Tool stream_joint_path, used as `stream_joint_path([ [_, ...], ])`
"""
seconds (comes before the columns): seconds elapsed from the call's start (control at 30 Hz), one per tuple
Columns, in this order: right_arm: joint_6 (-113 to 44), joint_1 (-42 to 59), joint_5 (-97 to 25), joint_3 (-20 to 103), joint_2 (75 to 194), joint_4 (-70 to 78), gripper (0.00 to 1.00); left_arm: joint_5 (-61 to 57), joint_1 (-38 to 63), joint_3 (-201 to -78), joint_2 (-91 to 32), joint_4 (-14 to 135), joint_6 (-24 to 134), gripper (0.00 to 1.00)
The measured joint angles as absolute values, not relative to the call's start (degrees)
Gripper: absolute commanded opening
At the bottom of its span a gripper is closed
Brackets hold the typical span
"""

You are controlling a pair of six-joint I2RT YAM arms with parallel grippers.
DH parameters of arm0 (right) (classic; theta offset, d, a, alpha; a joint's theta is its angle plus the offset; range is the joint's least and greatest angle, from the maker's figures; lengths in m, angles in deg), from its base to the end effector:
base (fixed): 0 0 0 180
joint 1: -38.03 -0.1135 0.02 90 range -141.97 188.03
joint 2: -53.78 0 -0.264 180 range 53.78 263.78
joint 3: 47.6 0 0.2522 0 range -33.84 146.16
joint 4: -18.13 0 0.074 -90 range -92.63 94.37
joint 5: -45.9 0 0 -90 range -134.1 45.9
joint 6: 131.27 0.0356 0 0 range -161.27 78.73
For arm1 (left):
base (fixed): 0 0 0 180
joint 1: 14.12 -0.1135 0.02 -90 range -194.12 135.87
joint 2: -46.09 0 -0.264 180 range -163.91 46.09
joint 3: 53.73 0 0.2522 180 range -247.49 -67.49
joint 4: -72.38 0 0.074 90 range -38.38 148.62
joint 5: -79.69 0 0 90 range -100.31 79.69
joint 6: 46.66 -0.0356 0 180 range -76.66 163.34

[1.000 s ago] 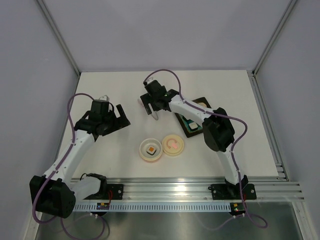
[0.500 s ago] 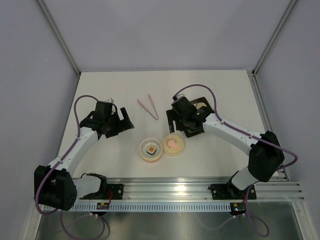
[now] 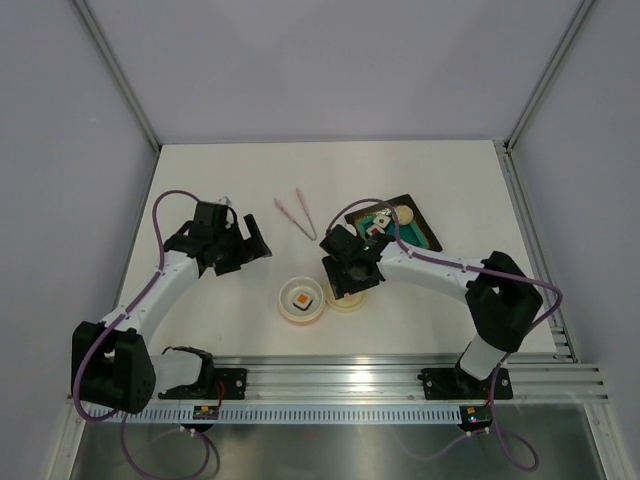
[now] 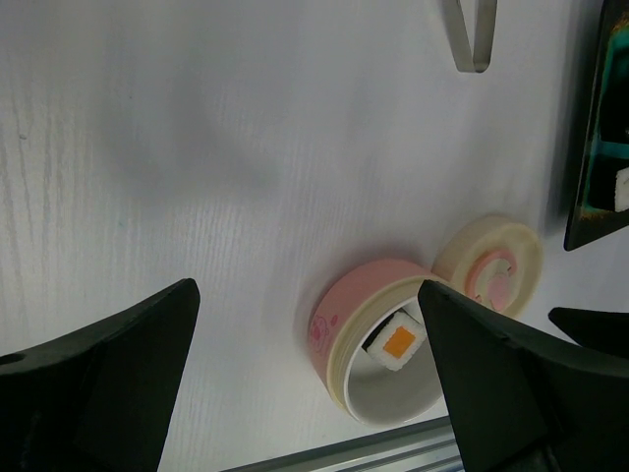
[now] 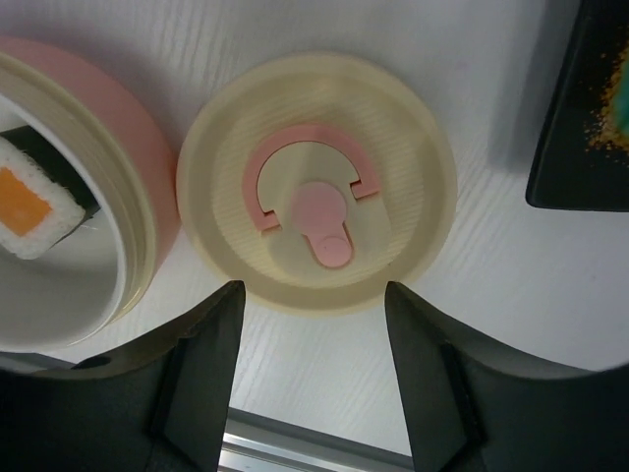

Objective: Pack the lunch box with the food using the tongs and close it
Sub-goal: Pick up the box lid from the center of the board.

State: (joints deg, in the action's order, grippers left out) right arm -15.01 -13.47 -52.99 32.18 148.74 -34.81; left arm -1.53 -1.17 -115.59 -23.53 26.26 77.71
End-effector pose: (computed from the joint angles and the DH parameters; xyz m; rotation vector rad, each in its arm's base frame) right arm 0.2078 0.2524 0.2092 -0.5592 2.6863 0.1668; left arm 0.2349 -0.0596 0.2387 -0.4153 2.5429 -0.5182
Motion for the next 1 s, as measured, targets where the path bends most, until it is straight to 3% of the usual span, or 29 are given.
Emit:
stream_joint_path([
  [0.17,-18.95,-13.78,-52.24,32.2,153.26,-33.9,0.72,-1.53,-1.17,-115.59,-23.53,26.24,77.69,0.98],
  [0.37,-24.37,-13.78,-51.85,32.71,154.62,-33.65,0.72,-1.53,-1.17,-115.59,-23.55,26.24,77.69,0.98],
  [0.5,-26.22,-13.71,-50.95,32.88,155.58,-32.37,0.81,-1.53,-1.17,-115.59,-23.53,26.22,77.69,0.98],
  [0.7,-27.65,-12.97,-49.56,32.9,156.78,-30.51,0.79,-1.56,-1.17,-115.59,-23.55,26.2,77.69,0.98],
  [0.83,-28.15,-12.6,-49.36,32.93,157.0,-29.41,0.7,-1.56,-1.17,-115.59,-23.55,26.18,77.69,0.98],
  [1.0,-28.43,-12.23,-49.42,32.93,157.05,-28.39,0.49,-1.56,-1.17,-115.59,-23.53,26.15,77.69,0.98],
])
